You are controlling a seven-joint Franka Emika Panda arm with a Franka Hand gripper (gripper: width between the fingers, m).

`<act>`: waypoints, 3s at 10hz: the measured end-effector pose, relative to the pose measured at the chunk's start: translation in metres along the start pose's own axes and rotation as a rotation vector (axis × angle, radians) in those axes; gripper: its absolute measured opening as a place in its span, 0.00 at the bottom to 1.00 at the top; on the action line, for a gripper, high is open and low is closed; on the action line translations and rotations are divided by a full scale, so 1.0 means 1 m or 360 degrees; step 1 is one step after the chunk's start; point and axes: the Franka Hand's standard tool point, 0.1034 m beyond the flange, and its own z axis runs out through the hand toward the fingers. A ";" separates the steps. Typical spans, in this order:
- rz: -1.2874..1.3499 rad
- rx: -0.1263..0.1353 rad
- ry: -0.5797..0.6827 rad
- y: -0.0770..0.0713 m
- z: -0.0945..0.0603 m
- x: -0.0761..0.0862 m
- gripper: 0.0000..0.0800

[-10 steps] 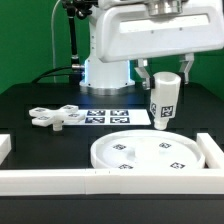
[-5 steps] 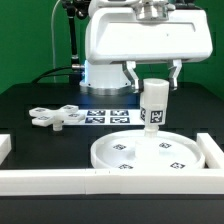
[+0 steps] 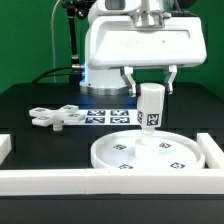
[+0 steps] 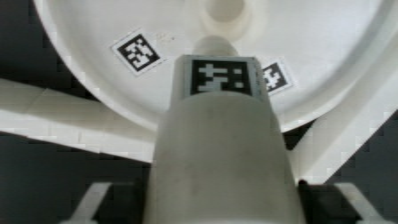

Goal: Assemble round table

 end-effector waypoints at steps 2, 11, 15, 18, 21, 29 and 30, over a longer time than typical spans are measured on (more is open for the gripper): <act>0.0001 0.0004 -0.0015 -0.001 0.004 -0.004 0.51; -0.0003 0.0002 -0.0010 -0.001 0.007 -0.004 0.51; 0.0000 -0.0006 0.0004 0.001 0.006 -0.007 0.51; -0.0008 -0.0004 0.0008 -0.002 0.006 -0.006 0.51; -0.0013 -0.0009 0.0026 -0.004 0.006 -0.006 0.51; -0.0018 -0.0022 0.0063 -0.006 0.005 -0.008 0.51; -0.0018 -0.0022 0.0063 -0.006 0.005 -0.008 0.51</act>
Offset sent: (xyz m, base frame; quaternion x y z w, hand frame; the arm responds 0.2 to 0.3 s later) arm -0.0061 0.0029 -0.0073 -0.0031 0.0000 -0.0002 1.0000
